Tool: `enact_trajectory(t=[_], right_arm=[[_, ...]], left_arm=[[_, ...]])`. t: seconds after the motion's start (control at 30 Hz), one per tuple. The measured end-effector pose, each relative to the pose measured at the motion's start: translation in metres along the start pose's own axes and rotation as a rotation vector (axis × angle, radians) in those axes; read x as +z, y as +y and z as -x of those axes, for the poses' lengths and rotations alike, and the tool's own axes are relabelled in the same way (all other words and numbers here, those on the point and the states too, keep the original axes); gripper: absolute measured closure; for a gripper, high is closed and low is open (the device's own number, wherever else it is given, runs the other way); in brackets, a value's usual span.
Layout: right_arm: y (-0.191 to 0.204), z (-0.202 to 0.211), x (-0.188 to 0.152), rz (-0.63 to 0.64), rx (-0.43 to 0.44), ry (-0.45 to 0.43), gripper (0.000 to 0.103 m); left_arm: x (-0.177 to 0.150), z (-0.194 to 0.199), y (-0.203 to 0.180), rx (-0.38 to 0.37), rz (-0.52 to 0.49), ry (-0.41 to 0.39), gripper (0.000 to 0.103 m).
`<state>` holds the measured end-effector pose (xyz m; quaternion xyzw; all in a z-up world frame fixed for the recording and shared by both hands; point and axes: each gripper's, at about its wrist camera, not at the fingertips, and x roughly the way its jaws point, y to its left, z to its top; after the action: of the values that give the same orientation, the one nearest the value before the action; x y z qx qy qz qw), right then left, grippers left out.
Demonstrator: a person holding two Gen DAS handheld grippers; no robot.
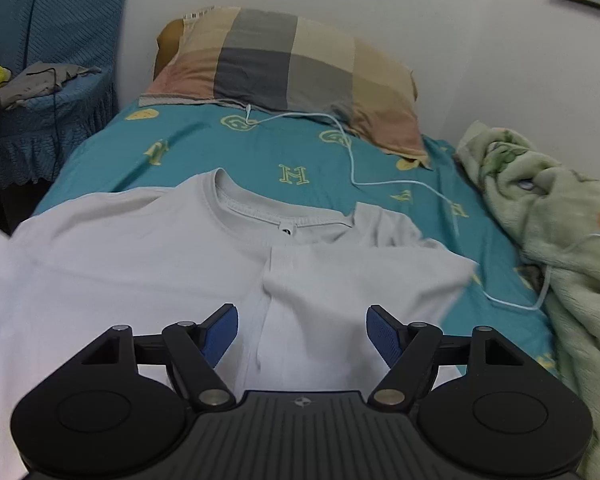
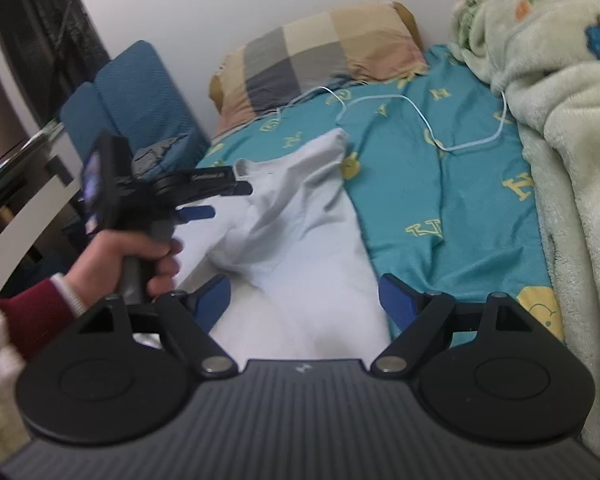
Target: Fold clothes
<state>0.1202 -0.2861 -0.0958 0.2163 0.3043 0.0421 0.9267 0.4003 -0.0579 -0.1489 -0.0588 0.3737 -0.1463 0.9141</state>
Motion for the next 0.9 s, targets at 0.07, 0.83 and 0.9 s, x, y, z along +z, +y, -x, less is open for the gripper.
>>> enact_trajectory(t=[0.07, 0.83, 0.9], right_arm=[[-0.007, -0.008, 0.002, -0.023, -0.002, 0.009, 0.02], [0.001, -0.007, 0.001, 0.009, 0.0, 0.004, 0.02], [0.0, -0.007, 0.002, 0.013, -0.003, 0.004, 0.02]], left_arm=[[0.008, -0.029, 0.003, 0.014, 0.007, 0.023, 0.03], [0.07, -0.025, 0.027, 0.172, -0.062, 0.005, 0.095], [0.066, -0.033, 0.039, 0.211, -0.031, 0.034, 0.095]])
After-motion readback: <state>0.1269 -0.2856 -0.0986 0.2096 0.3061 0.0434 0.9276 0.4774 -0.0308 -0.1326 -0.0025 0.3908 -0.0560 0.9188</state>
